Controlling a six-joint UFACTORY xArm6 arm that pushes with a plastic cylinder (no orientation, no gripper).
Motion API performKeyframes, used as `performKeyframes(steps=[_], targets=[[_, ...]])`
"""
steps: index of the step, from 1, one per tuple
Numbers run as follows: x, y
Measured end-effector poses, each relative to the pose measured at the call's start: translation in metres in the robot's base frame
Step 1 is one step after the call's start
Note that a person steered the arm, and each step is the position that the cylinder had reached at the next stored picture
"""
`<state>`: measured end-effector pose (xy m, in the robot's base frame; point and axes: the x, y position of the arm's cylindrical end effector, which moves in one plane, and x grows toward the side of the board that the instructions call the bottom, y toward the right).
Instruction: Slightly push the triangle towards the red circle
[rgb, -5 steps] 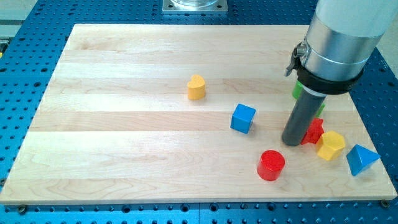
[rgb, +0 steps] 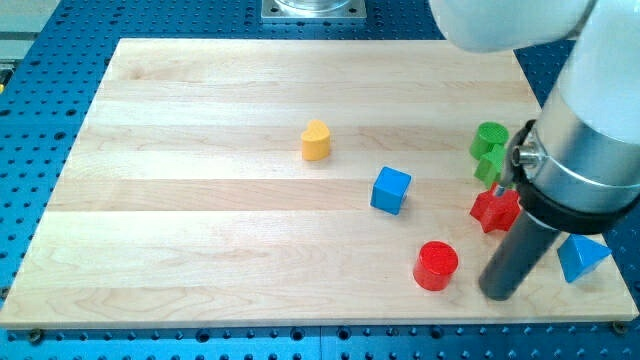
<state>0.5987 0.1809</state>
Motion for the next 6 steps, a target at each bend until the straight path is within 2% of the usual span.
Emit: performKeyframes(steps=[1,2,3,4,6], targets=[[0.017,0.04],[0.018,0.057],[0.011,0.099],[-0.02,0.142],[-0.034,0.158]])
